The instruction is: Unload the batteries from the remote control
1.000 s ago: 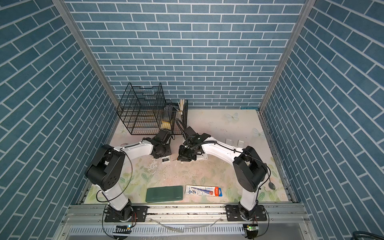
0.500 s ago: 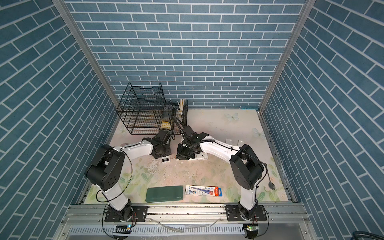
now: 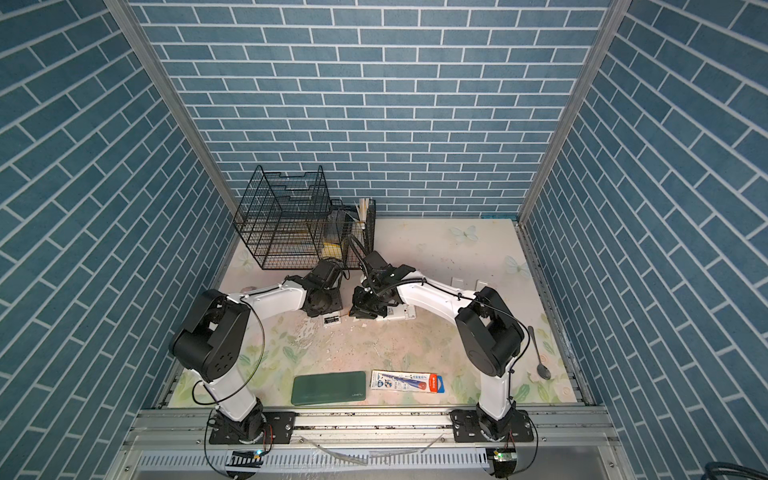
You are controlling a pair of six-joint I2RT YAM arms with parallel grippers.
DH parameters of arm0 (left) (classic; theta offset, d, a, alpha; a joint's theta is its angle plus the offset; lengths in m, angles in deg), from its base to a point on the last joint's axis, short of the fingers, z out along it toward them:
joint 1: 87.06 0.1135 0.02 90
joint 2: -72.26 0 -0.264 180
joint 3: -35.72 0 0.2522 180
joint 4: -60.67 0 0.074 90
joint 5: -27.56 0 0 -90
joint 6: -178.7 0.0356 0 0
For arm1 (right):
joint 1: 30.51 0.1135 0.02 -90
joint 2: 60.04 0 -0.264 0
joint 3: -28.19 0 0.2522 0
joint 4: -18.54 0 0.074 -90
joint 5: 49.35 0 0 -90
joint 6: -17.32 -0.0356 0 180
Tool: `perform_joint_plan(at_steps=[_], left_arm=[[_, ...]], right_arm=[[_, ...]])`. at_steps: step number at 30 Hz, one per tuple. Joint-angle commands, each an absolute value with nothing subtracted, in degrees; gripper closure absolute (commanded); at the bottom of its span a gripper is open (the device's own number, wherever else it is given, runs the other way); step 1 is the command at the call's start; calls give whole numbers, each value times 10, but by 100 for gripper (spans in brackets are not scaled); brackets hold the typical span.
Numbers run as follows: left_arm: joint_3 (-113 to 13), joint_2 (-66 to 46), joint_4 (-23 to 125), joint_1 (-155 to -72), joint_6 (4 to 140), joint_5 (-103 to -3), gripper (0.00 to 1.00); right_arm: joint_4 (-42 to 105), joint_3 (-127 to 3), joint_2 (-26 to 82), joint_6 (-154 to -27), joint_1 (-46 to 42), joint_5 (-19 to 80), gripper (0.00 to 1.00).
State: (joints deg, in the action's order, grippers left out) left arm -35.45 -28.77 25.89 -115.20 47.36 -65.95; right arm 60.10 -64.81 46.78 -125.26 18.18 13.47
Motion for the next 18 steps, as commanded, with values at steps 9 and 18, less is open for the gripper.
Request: perform_joint_plan(at_steps=[9, 18], left_arm=[[-312, -337, 228, -1159, 461, -588, 79], [-311, -338, 229, -1159, 461, -588, 80]], right_arm=[[592, -676, 481, -1250, 181, 123, 100], [596, -679, 489, -1246, 182, 121, 100]])
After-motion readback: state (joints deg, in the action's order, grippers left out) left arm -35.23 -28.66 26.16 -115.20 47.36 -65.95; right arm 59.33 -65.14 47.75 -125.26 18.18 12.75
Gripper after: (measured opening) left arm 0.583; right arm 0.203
